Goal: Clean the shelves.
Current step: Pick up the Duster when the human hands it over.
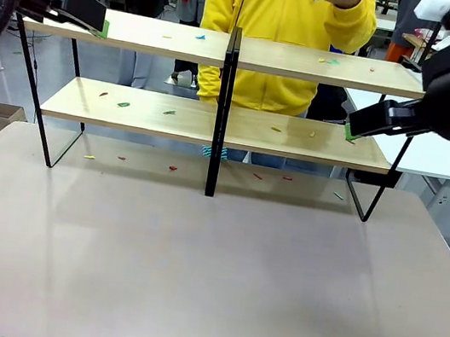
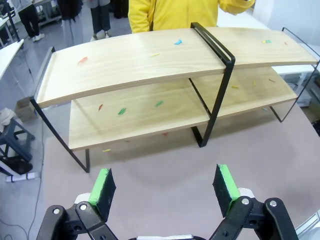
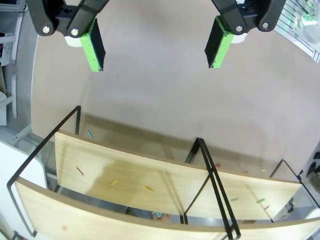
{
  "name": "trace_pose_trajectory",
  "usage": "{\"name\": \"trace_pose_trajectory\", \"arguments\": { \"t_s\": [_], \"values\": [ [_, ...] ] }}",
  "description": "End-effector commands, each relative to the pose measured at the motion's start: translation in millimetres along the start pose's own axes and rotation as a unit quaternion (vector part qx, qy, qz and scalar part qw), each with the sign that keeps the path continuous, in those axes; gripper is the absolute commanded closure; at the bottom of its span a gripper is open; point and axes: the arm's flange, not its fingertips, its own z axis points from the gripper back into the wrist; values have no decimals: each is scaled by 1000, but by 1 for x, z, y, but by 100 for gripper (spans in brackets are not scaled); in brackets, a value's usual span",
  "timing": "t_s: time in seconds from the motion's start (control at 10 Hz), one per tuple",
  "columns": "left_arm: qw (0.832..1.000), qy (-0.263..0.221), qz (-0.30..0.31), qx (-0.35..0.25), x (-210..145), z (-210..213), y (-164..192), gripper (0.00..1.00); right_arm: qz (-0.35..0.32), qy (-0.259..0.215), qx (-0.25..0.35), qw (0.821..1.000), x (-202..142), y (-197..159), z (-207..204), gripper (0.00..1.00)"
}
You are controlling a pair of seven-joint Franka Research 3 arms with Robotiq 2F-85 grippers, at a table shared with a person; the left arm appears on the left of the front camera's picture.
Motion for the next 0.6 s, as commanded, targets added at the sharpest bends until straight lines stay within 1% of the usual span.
{"name": "trace_pose_trajectory", "arguments": {
  "t_s": [0.0,0.4,0.5],
  "values": [
    [1000,-10,9,8,-69,-4,15,0,-15,-37,-11,999,-3,6,1,0],
    [1000,-5,9,5,-68,-10,19,0,-13,-112,9,994,0,16,26,0],
    [1000,-5,9,5,-67,-11,19,0,-13,-123,4,992,1,16,27,0]
  ]
}}
